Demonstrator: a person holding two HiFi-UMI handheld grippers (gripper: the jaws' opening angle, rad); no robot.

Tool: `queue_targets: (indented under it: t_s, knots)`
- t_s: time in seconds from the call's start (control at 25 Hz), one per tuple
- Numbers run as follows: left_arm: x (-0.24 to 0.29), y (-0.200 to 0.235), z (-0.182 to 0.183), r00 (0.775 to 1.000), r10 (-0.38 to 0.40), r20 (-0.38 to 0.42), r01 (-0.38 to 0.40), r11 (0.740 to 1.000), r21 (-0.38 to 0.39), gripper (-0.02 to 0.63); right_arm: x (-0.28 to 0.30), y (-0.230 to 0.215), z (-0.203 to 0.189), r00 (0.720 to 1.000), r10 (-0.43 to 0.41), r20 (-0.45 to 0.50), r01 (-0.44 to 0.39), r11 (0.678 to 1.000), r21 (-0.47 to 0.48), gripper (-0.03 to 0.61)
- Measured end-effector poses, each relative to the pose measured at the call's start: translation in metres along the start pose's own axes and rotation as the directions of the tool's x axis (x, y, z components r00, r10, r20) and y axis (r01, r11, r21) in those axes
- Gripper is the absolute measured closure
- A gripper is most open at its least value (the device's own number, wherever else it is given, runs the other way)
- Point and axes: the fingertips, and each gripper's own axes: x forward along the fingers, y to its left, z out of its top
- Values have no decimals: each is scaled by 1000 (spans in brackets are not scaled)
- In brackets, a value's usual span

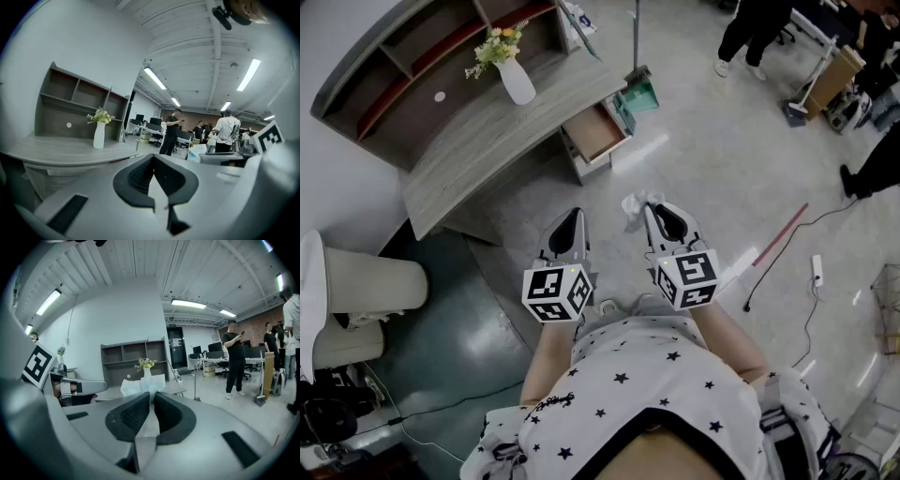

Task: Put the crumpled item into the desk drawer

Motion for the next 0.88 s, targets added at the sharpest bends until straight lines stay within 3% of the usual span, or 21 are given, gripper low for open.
queue_targets:
  t_s: [0.28, 0.88]
  knots:
    - [-33, 9, -11, 999, -22, -23, 21, 1000, -12, 601, -16, 35, 2, 1000, -11, 25, 12, 1000, -17, 552]
    - [-45, 43, -7, 996, -87, -13, 86, 996, -23, 601, 3, 75, 3, 999, -40, 31, 40, 999, 19, 548]
